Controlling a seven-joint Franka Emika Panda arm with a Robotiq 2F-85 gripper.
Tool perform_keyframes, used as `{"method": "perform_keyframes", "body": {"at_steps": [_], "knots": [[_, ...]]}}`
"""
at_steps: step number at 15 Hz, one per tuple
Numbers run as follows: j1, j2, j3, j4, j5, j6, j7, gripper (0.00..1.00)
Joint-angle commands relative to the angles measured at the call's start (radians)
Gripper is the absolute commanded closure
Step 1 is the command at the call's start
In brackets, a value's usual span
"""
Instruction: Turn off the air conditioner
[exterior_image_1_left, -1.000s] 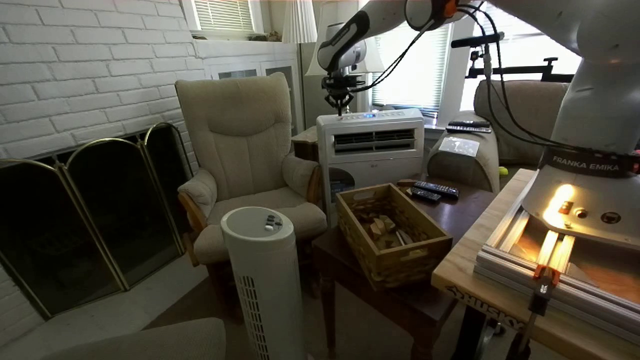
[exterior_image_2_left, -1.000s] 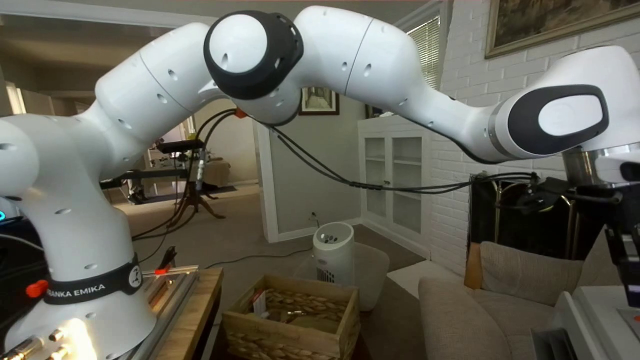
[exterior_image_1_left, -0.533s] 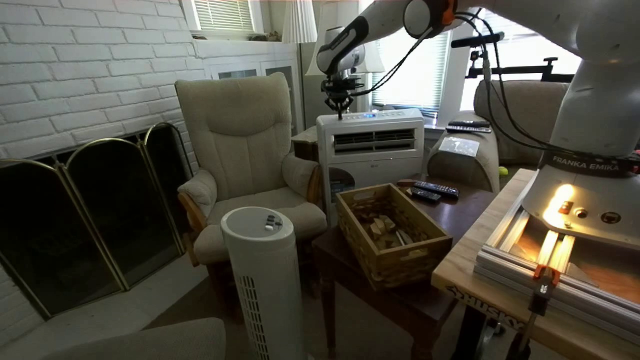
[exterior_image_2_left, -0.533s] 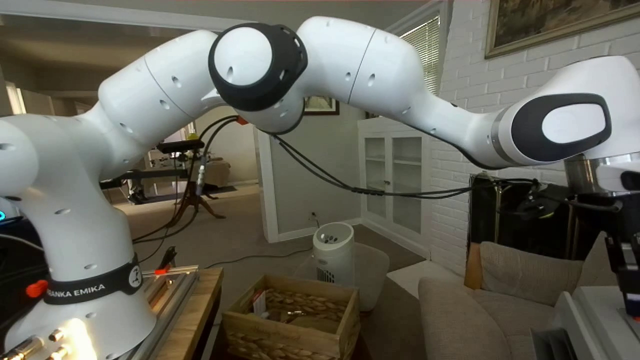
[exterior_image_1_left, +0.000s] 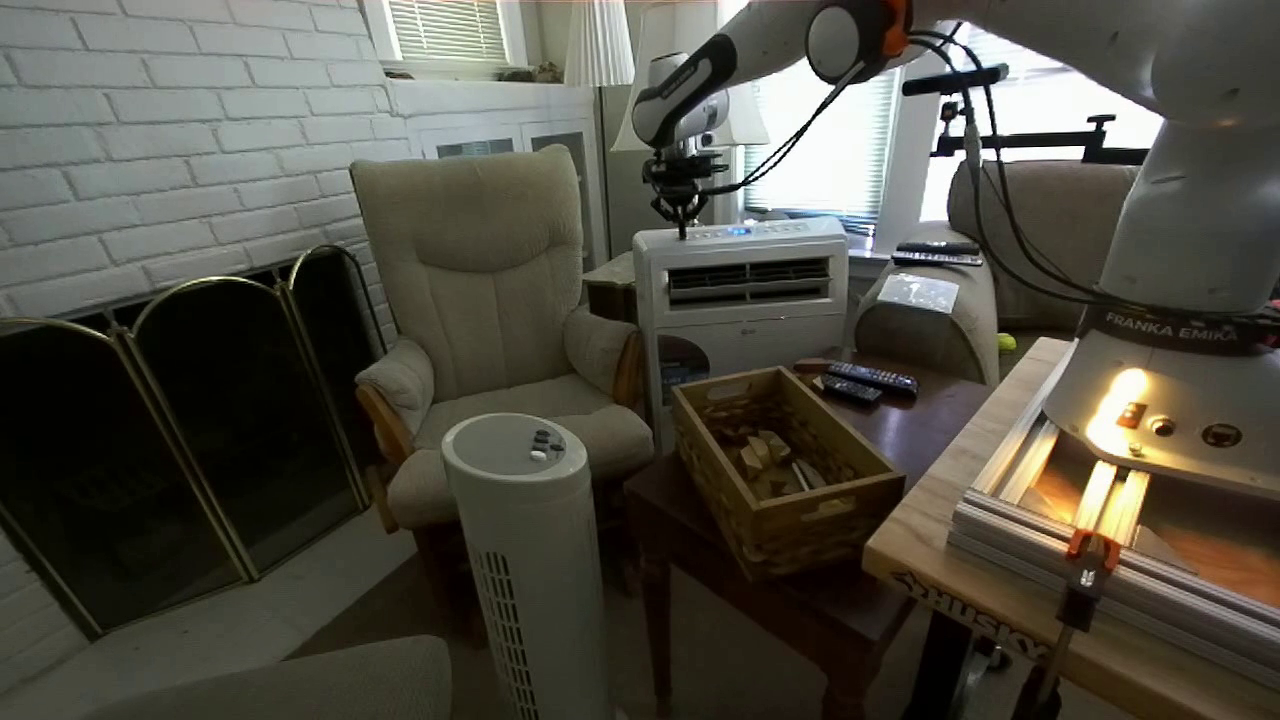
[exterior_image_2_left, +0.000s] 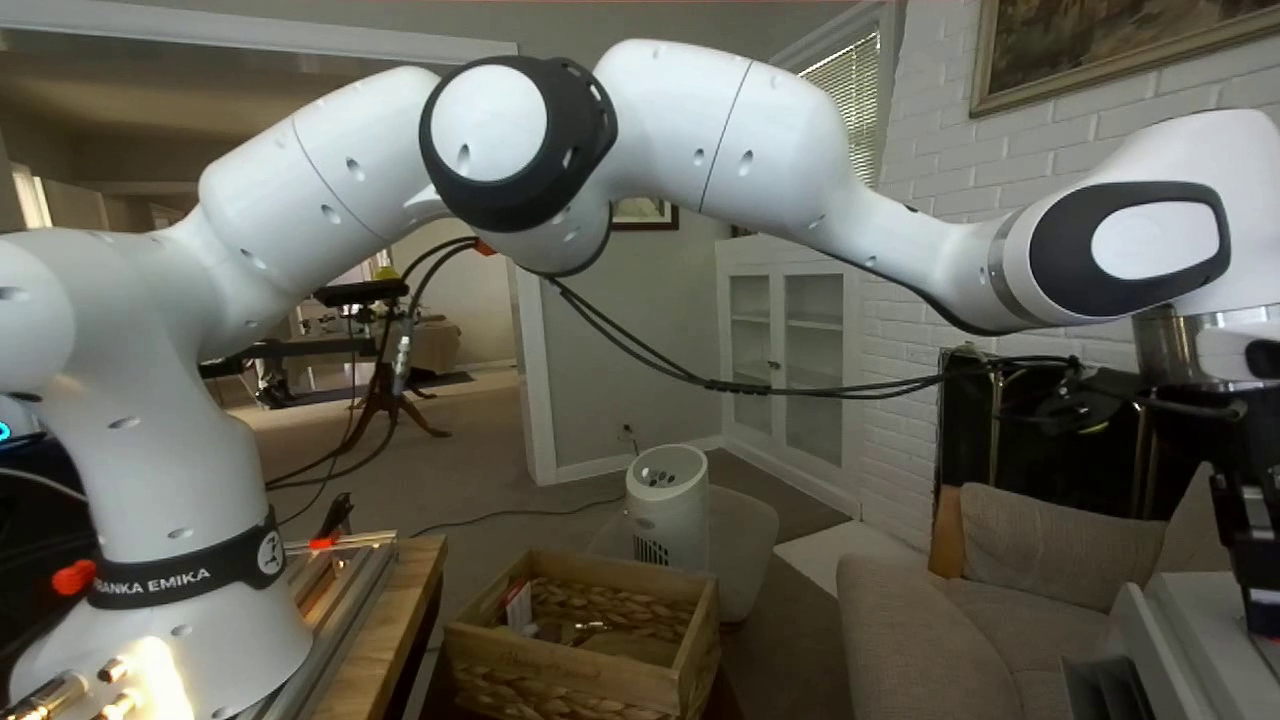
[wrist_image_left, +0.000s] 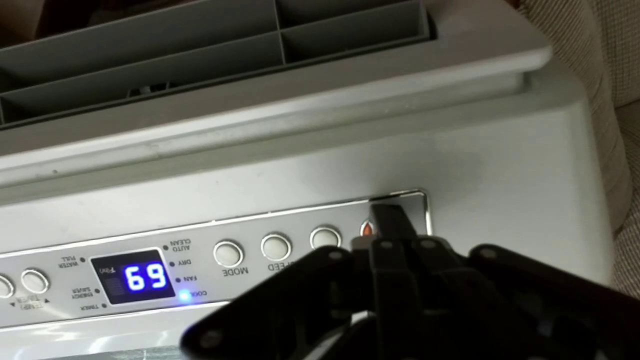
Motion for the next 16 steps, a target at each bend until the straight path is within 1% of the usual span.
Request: {"method": "perform_keyframes", "body": {"at_steps": [1, 5, 6, 8, 11, 12, 13, 16], "knots": [[-0.006, 0.049, -0.012, 0.078, -0.006, -0.027, 0.025, 1.0], [-0.009, 0.057, -0.008, 0.087, -0.004, -0.031, 0.017, 1.0], [-0.026, 0.062, 0.022, 0.1, -0.026, -0.059, 0.016, 1.0], [-0.026, 0.078, 0.021, 0.12, -0.035, -0.129, 0.009, 1.0], [-0.041, 0.081, 0.043, 0.158, -0.021, -0.194, -0.002, 1.0], [-0.033, 0.075, 0.025, 0.155, 0.008, -0.19, -0.012, 1.0], [-0.036, 0.071, 0.029, 0.159, 0.011, -0.192, -0.018, 1.0], [-0.024, 0.039, 0.016, 0.127, -0.001, -0.131, -0.015, 1.0]]}}
